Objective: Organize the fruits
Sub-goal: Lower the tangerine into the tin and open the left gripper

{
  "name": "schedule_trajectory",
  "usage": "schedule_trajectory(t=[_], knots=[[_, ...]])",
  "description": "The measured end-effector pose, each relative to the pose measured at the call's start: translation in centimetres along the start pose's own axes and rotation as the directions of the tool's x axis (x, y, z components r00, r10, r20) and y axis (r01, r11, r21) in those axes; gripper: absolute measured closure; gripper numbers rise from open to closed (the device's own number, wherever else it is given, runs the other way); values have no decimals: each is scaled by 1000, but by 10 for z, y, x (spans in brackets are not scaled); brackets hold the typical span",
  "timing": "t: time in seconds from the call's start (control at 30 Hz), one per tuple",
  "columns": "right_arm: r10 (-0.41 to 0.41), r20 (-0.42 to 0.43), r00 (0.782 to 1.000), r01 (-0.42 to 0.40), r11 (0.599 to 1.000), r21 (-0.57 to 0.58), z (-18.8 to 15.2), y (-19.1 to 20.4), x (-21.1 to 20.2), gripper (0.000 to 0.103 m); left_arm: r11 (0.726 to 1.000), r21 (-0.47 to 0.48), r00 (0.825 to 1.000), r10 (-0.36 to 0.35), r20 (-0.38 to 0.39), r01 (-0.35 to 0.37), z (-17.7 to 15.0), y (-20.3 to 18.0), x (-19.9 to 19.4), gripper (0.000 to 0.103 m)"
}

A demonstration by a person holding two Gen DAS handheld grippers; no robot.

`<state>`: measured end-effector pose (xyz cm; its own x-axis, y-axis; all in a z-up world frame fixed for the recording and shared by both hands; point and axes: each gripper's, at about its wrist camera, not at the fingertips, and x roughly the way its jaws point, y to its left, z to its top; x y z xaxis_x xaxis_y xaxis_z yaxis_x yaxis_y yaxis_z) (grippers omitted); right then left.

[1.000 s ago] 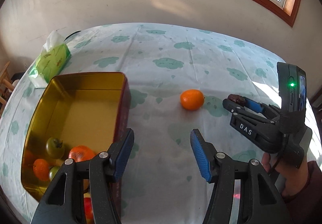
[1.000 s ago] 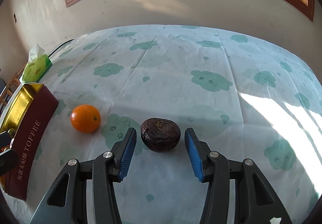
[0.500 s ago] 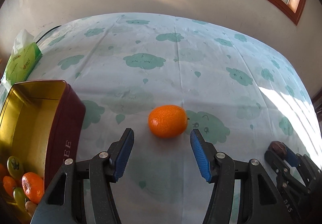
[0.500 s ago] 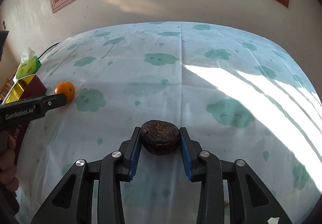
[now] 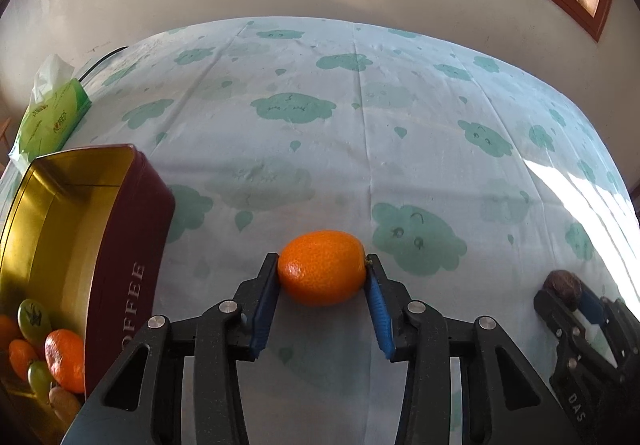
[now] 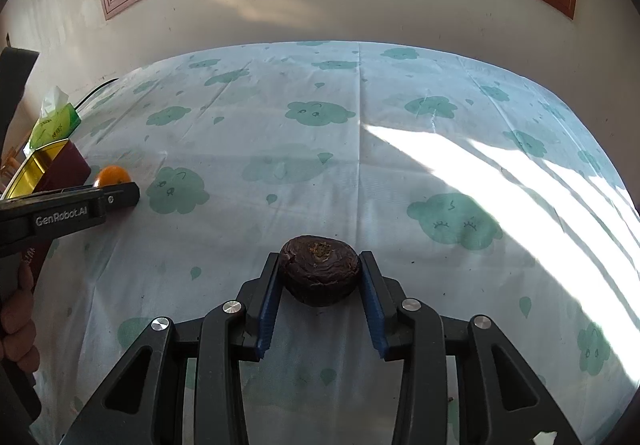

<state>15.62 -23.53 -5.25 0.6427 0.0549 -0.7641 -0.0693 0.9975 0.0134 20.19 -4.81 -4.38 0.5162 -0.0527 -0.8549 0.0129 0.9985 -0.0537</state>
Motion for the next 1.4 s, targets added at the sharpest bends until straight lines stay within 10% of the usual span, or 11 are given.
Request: schedule_trajectory(t=[0.77, 1.4], knots=[[-15, -2, 1000, 15, 1000, -13, -1, 2, 1, 66, 997, 44, 991, 65, 116, -71, -61, 68, -132, 60], [-16, -2, 1000, 15, 1000, -14, -1, 2, 1, 66, 986, -146, 996, 85, -2, -84, -95, 208, -120, 60]])
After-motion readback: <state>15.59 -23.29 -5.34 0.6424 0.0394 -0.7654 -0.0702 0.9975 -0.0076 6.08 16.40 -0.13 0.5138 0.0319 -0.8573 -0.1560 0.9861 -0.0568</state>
